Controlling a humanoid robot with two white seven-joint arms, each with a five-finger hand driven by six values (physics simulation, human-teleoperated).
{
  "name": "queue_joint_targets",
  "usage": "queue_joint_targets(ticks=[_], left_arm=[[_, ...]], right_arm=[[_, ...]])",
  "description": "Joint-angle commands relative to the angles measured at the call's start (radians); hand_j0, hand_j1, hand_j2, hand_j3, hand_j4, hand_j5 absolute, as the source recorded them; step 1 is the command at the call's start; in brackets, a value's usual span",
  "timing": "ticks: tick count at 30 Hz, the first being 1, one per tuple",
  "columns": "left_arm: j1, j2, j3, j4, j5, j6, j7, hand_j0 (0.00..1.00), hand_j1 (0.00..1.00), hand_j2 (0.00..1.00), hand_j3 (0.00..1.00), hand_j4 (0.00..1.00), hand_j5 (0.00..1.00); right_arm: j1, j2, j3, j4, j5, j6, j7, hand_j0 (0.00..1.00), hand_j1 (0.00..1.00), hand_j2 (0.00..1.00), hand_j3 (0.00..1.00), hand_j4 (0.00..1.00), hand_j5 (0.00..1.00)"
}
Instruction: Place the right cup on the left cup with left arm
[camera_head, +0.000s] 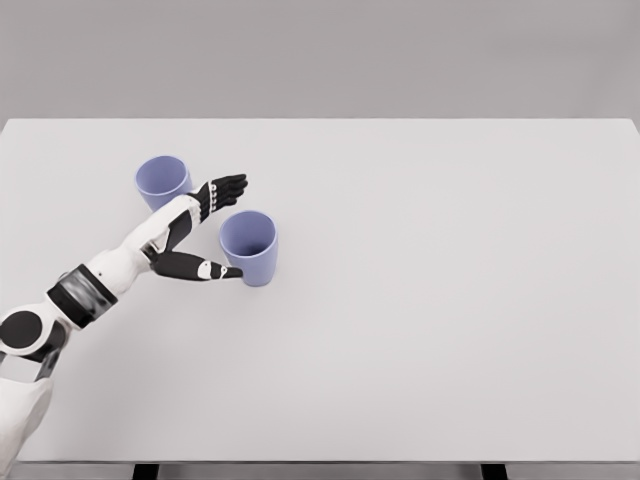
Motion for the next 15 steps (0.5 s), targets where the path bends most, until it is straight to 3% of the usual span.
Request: queue_joint_targets(ticks=[1,15], left_arm=[[0.0,-0.013,-0.001,0.03,0.004,-0.002,0.0,0.99,0.99,0.99,0.99,0.99,0.99],[-0.005,-0.043,-0.012,0.076,-0.027,-0.008,0.0,0.99,0.99,0.99,0.99,0.99,0.99]], right_arm=[[0.0,0.0,0.0,0.0,0.0,0.0,0.001,1.0,1.0,1.0,1.0,1.0,1.0],[0.0,0.0,0.0,0.0,0.0,0.0,0.0,1.0,1.0,1.0,1.0,1.0,1.0]])
